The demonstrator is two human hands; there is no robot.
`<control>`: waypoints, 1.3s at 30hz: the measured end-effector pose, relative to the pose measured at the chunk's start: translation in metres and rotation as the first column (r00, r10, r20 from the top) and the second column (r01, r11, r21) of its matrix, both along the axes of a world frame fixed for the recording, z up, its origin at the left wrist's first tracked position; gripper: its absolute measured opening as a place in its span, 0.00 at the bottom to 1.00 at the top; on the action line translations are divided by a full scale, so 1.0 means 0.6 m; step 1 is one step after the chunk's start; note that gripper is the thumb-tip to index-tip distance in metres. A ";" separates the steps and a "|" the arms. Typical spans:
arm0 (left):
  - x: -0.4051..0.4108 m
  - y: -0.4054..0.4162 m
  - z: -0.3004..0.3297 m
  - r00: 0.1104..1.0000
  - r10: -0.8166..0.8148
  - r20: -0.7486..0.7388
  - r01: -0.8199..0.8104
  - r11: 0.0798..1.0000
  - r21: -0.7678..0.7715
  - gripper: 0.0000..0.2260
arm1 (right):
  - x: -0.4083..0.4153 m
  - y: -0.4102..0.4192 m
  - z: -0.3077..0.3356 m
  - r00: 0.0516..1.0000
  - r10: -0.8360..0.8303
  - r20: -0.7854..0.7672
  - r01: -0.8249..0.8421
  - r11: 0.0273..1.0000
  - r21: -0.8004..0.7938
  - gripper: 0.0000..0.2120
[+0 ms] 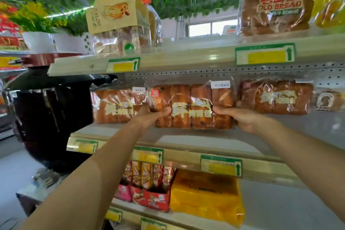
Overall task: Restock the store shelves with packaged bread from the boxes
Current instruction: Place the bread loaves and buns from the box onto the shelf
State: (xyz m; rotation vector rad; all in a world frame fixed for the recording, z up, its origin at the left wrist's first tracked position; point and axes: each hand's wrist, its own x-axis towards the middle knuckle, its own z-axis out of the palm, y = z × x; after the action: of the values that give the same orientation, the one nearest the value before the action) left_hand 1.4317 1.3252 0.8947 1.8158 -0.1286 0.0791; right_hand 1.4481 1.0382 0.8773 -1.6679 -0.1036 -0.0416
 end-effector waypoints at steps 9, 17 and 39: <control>0.070 0.004 -0.020 1.000 0.013 -0.025 -0.013 1.000 -0.002 0.23 | 0.030 0.022 -0.005 0.997 -0.040 0.067 0.042 0.999 -0.030 0.44; 0.104 0.008 -0.035 0.999 0.012 -0.052 -0.013 1.000 -0.021 0.27 | 0.027 0.040 0.010 0.983 -0.133 0.124 0.149 0.979 -0.136 0.14; 0.085 -0.004 -0.040 0.995 0.072 -0.070 -0.079 0.991 -0.106 0.40 | 0.015 0.041 0.006 0.970 -0.239 0.049 0.243 0.940 -0.241 0.44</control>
State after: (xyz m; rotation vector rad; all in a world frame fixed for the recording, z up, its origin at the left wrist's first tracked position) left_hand 1.4829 1.3229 0.8706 1.7129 -0.0083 0.0779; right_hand 1.4572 1.0629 0.8806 -1.9210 0.0860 -0.2390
